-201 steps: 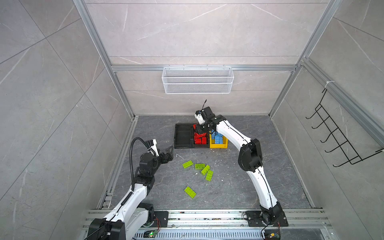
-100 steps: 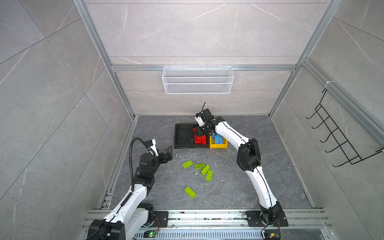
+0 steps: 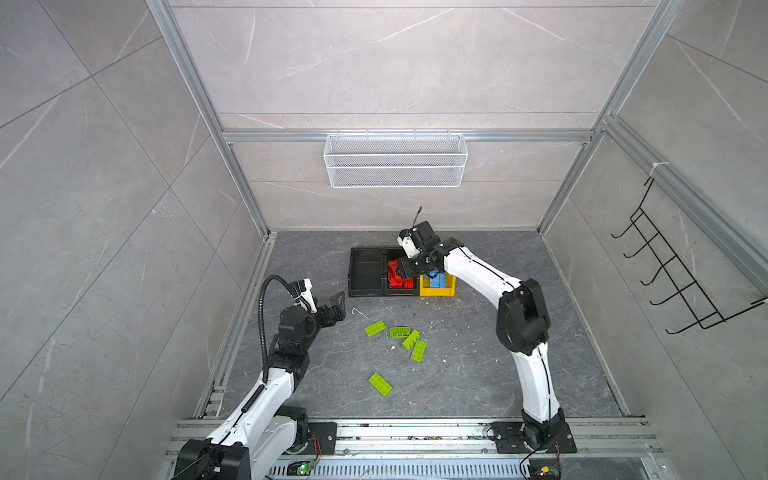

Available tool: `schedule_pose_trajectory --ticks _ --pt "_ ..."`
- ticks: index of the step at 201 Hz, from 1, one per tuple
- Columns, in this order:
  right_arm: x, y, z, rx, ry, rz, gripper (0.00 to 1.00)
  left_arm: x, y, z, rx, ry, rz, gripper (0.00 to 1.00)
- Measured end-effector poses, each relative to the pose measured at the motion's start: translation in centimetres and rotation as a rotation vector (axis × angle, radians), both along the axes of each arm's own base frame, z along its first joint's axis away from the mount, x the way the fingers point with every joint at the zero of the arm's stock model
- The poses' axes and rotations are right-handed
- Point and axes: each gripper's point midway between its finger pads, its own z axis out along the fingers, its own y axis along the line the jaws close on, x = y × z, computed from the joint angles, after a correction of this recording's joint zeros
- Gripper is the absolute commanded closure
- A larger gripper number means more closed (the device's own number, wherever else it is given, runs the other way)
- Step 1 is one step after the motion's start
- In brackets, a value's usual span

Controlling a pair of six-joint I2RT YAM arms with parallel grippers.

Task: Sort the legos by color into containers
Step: 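Move the right gripper back down toward the lime-green bricks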

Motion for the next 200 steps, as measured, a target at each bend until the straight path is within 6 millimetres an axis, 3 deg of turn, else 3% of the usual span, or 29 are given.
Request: schedule_pose_trajectory --ticks 31,53,70,88,110,134,163,200 --pt "-5.6 -0.3 4.0 0.045 -0.103 0.077 0.36 0.1 0.3 0.1 0.006 -0.005 0.017 0.01" --pt "-9.1 1.5 5.1 0.05 -0.141 0.16 0.35 -0.1 1.0 0.2 0.014 -0.013 0.055 0.01" --pt "-12.0 3.5 4.0 0.03 -0.131 0.227 0.34 -0.4 1.9 0.2 0.022 -0.024 0.101 0.01" --pt "-16.1 5.3 1.2 -0.001 -0.082 0.296 0.35 -0.8 2.7 0.0 0.032 -0.027 0.145 0.01" --pt "-21.1 6.3 -2.2 -0.062 -0.017 0.37 0.35 -0.9 3.3 0.2 0.036 -0.032 0.176 0.01" --pt "-25.2 6.9 -4.2 -0.093 0.012 0.418 0.36 -1.0 3.6 0.6 0.037 -0.047 0.192 0.01" --pt "-27.7 8.0 -4.4 -0.078 0.027 0.443 0.37 -1.6 3.9 1.7 0.03 -0.085 0.205 0.01" --pt "-28.7 8.5 -4.8 -0.077 0.042 0.44 0.37 -2.3 4.7 2.2 0.028 -0.122 0.243 0.01"
